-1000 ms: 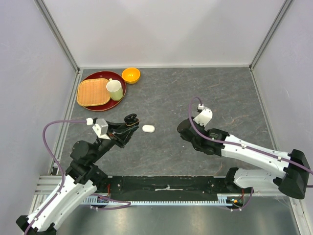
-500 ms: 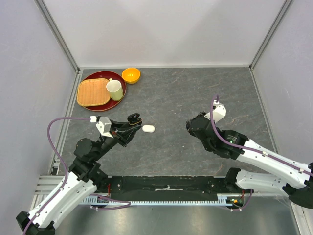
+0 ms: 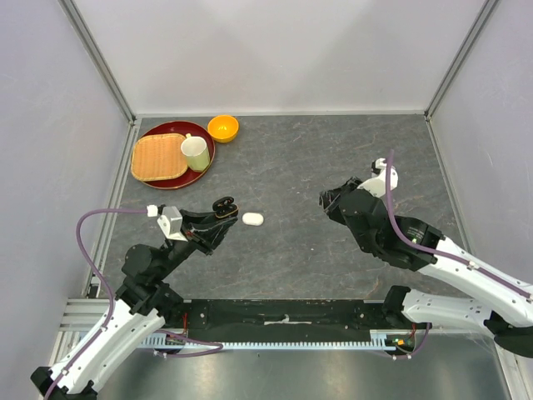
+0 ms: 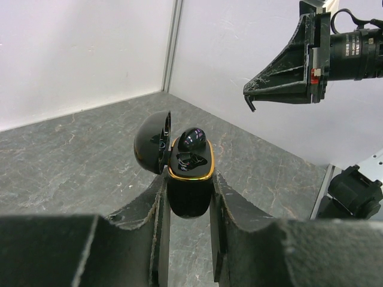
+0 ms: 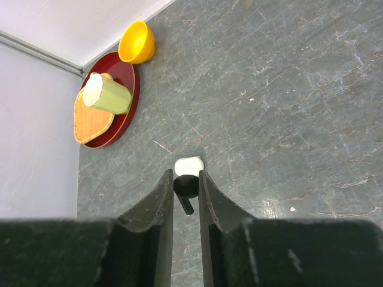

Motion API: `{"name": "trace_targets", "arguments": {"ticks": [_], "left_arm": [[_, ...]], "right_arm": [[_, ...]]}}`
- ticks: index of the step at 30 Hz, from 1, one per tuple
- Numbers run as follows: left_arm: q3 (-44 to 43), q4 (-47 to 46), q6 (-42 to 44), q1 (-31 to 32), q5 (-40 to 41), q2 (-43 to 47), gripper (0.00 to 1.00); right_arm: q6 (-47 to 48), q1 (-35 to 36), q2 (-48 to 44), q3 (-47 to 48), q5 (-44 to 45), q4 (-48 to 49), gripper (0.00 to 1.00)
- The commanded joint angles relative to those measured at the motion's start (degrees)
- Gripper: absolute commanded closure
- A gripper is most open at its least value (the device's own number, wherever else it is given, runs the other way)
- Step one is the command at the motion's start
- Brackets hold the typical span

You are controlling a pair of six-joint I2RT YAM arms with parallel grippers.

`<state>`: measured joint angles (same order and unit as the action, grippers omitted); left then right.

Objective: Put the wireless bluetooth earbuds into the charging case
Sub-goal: Place the earbud in the charging case.

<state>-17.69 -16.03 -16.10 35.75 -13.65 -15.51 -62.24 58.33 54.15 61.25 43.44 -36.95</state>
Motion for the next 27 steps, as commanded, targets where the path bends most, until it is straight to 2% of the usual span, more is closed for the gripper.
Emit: {"name": "trace_targets", "arguments": {"ticks": [1, 15, 27], "left_arm": [[-0.59, -2.95, -1.3, 0.02, -0.67, -0.66, 0.98], [2.39, -7.87, -0.69, 0.02, -4.02, -2.42, 0.98], [4.33, -17.27, -0.07, 0.02, -7.09, -9.71, 0.98]], "right_arm": [[2.55, -0.14, -0.45, 3.69, 0.68, 1.09, 0.84], [3.35, -0.05, 0.78, 4.31, -5.55, 9.26, 0.87], [4.84, -0.05, -1.24, -2.89, -10.92, 24.54, 0.89]]}}
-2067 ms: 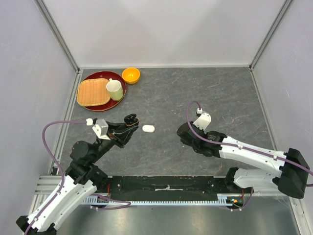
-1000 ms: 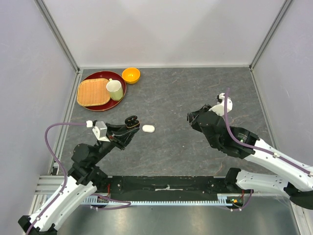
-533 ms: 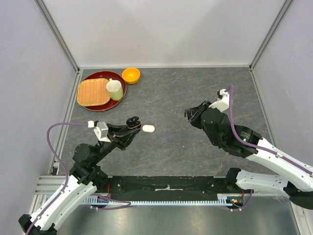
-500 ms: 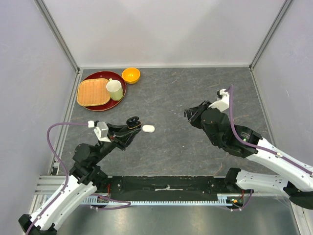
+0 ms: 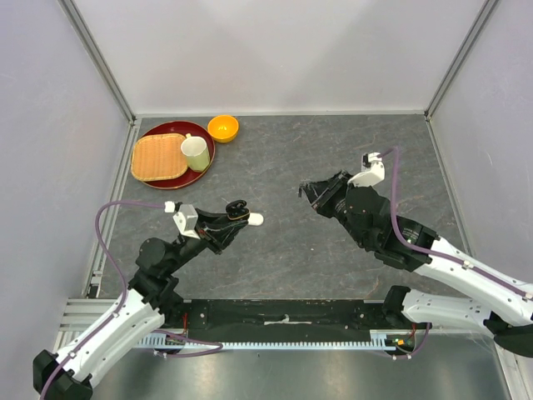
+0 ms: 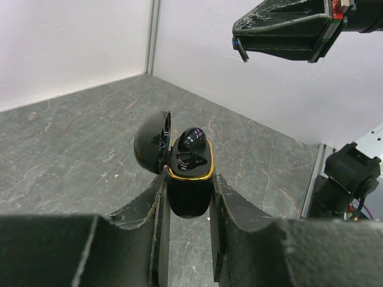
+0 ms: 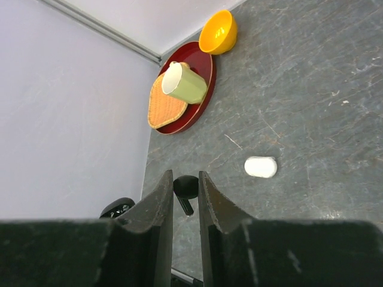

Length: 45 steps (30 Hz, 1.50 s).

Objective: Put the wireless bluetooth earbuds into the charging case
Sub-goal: Place the earbud in the charging case.

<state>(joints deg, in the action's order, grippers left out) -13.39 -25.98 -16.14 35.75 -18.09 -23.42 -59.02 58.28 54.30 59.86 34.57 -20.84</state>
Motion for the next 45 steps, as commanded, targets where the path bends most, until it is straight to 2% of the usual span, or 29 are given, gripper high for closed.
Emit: {"name": "trace_targets", "arguments": {"ticks": [1, 9, 23, 32, 45], "left_arm": [[0.03, -7.94, 0.06, 0.02, -3.35, -2.5, 0.98], [0.82, -12.87, 1.64, 0.11, -4.94, -5.67, 0.98], [0.03, -19.02, 5.68, 4.85, 2.88, -11.91, 0.98], [-0.24, -19.99, 6.56, 6.7, 6.22, -12.79, 0.98], [-0.23, -19.9, 6.21, 7.41, 6.92, -12.88, 0.98]], "right_arm": [[1.98, 0.08, -1.74, -2.1, -2.13, 9.23, 0.89], [3.3, 3.49, -0.78, -3.78, -0.3, 15.29, 0.92], [8.57, 14.4, 5.81, -5.19, 11.57, 29.71, 0.94], [10.95, 17.74, 11.43, -2.82, 14.48, 32.7, 0.94], [12.97, 18.36, 16.09, 0.17, 14.3, 33.76, 0.94]]}}
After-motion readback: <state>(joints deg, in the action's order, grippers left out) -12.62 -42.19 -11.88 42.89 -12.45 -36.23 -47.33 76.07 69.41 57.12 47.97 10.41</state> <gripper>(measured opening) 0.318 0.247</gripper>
